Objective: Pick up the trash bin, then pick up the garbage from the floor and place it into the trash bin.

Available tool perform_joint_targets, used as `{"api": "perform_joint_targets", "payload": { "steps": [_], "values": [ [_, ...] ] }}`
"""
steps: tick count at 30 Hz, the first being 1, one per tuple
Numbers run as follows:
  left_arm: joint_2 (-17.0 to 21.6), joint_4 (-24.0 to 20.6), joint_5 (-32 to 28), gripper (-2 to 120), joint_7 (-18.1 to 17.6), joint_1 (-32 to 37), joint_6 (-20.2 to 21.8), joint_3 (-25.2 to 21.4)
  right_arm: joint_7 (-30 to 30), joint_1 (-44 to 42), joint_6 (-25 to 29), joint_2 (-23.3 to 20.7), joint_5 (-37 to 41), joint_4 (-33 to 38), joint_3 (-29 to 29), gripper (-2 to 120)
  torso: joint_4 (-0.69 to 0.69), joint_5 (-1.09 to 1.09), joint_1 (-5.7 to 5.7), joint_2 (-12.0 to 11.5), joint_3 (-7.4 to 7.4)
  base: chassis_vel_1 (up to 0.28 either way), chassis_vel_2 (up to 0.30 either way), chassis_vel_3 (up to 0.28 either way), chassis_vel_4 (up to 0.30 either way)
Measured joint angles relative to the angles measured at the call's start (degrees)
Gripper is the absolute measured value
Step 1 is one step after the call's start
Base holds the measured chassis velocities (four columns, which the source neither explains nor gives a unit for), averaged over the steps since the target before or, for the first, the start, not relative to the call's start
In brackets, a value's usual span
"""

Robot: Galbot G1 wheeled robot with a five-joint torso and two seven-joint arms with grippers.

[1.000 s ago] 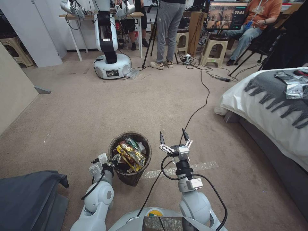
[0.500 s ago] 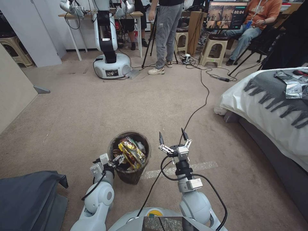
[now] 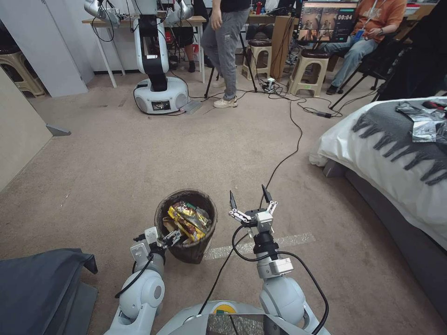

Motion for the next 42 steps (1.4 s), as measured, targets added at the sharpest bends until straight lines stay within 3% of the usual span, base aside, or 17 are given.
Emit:
{"api": "perform_joint_targets", "payload": {
  "steps": [19, 21, 22, 23, 25, 28, 29, 32, 33, 35, 42],
  "values": [
    [0.1, -8.5, 3.3, 100, 2.0, 2.8, -2.1, 1.0, -0.1, 0.0, 0.0, 0.4, 0.0, -0.1, -0.1, 100, 0.00, 0.01, 0.00, 0.0, -0.01, 0.000, 0.000, 0.000, 0.000],
    [0.0, -9.5, 7.5, 100, 4.9, 3.7, -6.3, 1.3, -0.2, 0.0, 0.0, 0.4, -0.1, -0.1, 0.0, 100, 0.00, 0.01, 0.00, 0.0, -0.01, 0.000, 0.000, 0.000, 0.000],
    [0.0, -9.5, 7.5, 100, 4.9, 3.7, -6.3, 1.3, -0.2, 0.0, 0.0, 0.4, -0.1, -0.1, 0.0, 100, 0.00, 0.01, 0.00, 0.0, -0.01, 0.000, 0.000, 0.000, 0.000],
    [-0.1, -9.5, 12.5, 100, 7.0, 4.0, -10.5, 1.3, -0.3, -0.1, 0.1, 0.5, -0.1, -0.2, 0.2, 100, 0.00, 0.01, 0.00, 0.0, -0.01, 0.000, 0.000, 0.000, 0.000],
    [-0.1, -9.5, 15.5, 100, 8.2, 4.1, -12.8, 1.2, -0.2, -0.1, 0.2, 0.6, -0.2, -0.3, 0.3, 100, 0.00, 0.01, 0.00, 0.0, -0.01, 0.000, 0.000, 0.000, 0.000],
    [-0.1, -9.0, 24.2, 100, 11.2, 4.5, -20.1, 0.4, 1.1, -0.5, 1.0, 1.5, -1.3, -0.9, 1.2, 100, 0.00, 0.02, 0.00, 0.0, -0.01, 0.000, 0.000, 0.000, 0.000],
    [-0.1, -9.0, 24.2, 100, 11.2, 4.5, -20.1, 0.4, 1.1, -0.5, 1.0, 1.5, -1.3, -0.9, 1.2, 100, 0.00, 0.02, 0.00, 0.0, -0.01, 0.000, 0.000, 0.000, 0.000],
    [-0.2, -6.9, 28.0, 100, 13.1, 5.2, -26.5, -0.3, 2.5, -1.7, 1.5, 1.9, -3.4, -1.0, 2.1, 100, 0.00, 0.01, 0.00, 0.0, -0.01, 0.000, 0.000, 0.000, 0.000],
    [-0.2, -6.9, 28.0, 100, 13.1, 5.2, -26.5, -0.3, 2.5, -1.7, 1.5, 1.9, -3.4, -1.0, 2.1, 100, 0.00, 0.01, 0.00, 0.0, -0.01, 0.000, 0.000, 0.000, 0.000],
    [-0.3, -4.8, 30.1, 100, 14.2, 5.8, -32.3, -0.5, 3.8, -2.6, 1.7, 2.4, -4.5, -1.1, 2.5, 100, 0.00, 0.01, 0.00, 0.0, -0.01, 0.000, 0.000, 0.000, 0.000],
    [-0.5, -1.9, 31.9, 100, 14.3, 7.2, -38.8, -0.6, 4.5, -3.9, 2.9, 3.2, -6.1, -2.1, 3.2, 100, 0.00, 0.01, 0.00, 0.0, -0.01, 0.000, 0.000, 0.000, 0.000]
  ]
}}
